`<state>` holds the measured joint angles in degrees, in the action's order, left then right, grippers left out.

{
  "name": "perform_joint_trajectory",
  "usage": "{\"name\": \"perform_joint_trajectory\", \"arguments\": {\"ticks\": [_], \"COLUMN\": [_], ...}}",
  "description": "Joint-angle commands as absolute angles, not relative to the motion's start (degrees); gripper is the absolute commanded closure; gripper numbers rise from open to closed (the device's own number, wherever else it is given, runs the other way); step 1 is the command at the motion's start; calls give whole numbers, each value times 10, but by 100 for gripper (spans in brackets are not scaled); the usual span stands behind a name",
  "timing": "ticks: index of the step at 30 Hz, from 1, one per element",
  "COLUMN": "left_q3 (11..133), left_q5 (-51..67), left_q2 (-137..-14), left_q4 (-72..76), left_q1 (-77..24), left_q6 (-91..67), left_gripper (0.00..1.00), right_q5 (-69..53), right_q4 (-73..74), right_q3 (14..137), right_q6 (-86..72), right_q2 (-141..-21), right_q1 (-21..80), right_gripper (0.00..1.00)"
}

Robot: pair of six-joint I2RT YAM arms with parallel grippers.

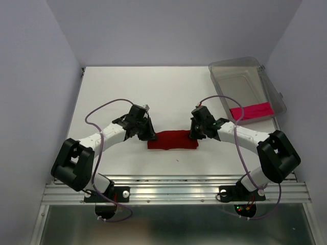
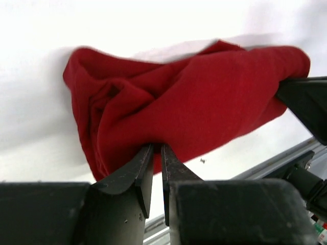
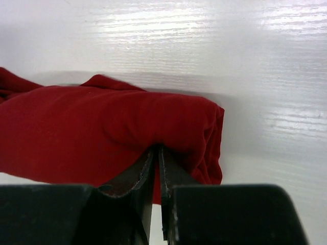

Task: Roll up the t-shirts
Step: Roll the T-shirt to the center of the board.

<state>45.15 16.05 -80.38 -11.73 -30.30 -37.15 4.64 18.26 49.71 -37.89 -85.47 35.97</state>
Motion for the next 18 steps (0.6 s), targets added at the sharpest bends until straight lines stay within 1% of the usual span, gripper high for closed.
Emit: {"name": "perform_joint_trajectory", "arguments": {"ticks": [1, 5, 10, 12, 15, 18], "left_q3": [475, 475, 470, 475, 496, 511], "left_q5": [149, 146, 144, 134, 97, 71], "left_q2": [-847, -895, -918, -899, -851, -803], "left_q4": [-74, -62, -56, -64, -116, -147], "left_q1": [-301, -300, -295, -294, -287, -269], "left_q6": [-352, -343, -341, -339, -335, -326], "left_gripper": [78, 79, 80, 80, 79, 76], "right_q5": [87, 89, 94, 99, 115, 124], "right_q4": [155, 146, 150, 159, 189, 206], "right_q3": [480, 468, 460, 463, 470, 475], "right_q6": [-375, -374, -372, -367, -358, -348], "right_q2": [-907, -929, -920, -911, -889, -861], "right_q1": [355, 355, 355, 355, 355, 350], "right_gripper": [87, 88, 89, 89, 89, 89]}}
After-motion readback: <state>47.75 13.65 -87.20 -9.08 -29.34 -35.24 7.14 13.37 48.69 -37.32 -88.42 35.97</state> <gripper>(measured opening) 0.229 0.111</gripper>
